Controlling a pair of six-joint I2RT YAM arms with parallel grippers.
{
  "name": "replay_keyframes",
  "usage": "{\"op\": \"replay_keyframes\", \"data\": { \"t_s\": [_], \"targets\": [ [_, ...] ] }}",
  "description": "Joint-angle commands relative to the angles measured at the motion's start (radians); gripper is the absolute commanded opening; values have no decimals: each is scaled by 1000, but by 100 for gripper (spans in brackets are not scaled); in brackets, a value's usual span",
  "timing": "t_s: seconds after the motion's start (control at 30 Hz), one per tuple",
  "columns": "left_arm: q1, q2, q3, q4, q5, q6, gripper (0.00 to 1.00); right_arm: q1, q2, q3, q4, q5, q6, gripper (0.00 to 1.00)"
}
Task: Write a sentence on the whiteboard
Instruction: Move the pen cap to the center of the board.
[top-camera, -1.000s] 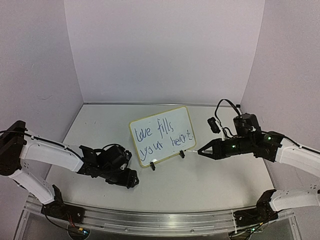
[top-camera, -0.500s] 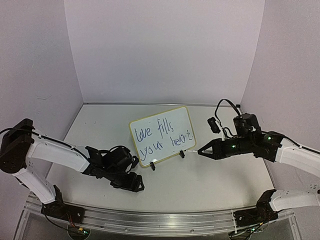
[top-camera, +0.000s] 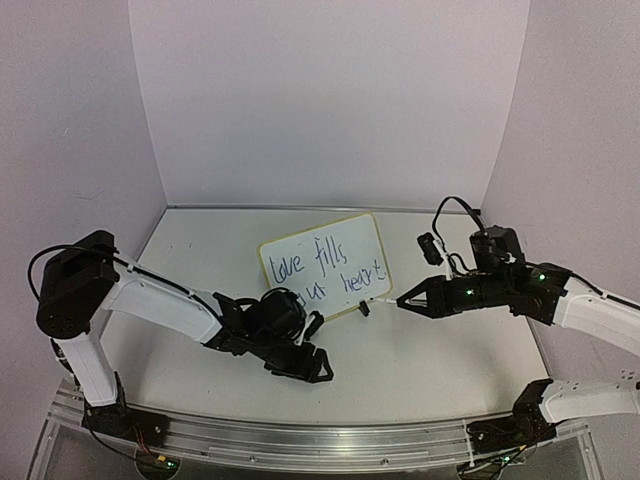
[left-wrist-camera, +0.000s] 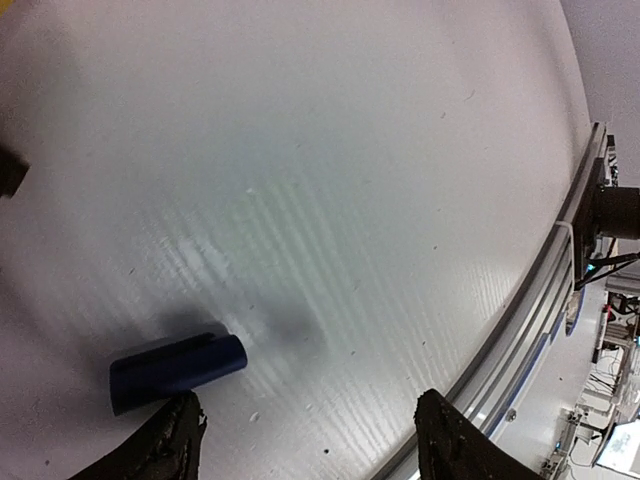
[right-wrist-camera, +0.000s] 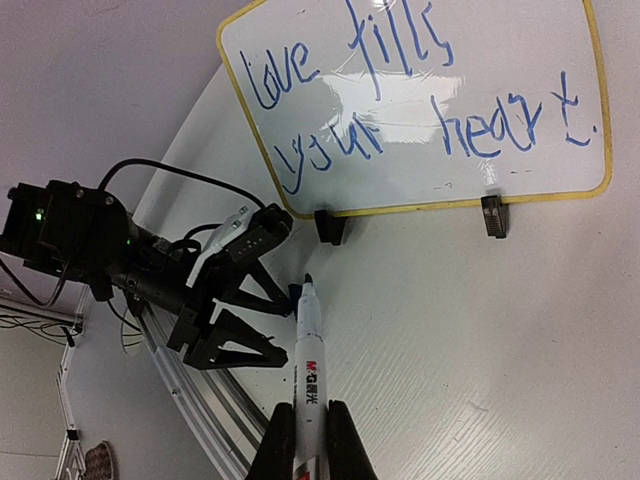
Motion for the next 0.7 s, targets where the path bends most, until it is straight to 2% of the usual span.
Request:
{"op": "replay_keyframes", "data": {
  "t_s": [0.0,0.1,0.2,0.43,0.67],
  "targets": [
    [-10,85,54,81,46,21,72,-2,-26,2,24,25,7,0],
    [-11,75,62,115,49,47,72,-2,-26,2,22,26,8,0],
    [-12,20,70,128,51,147,72,-2,-37,2,19,40,7,0],
    [-7,-57,94,9,-21,348,73,-2,-65,8,18,70,-1,0],
    [29,-38,74,30,-29,425,73,-2,-66,0,18,70,2,0]
  ]
}}
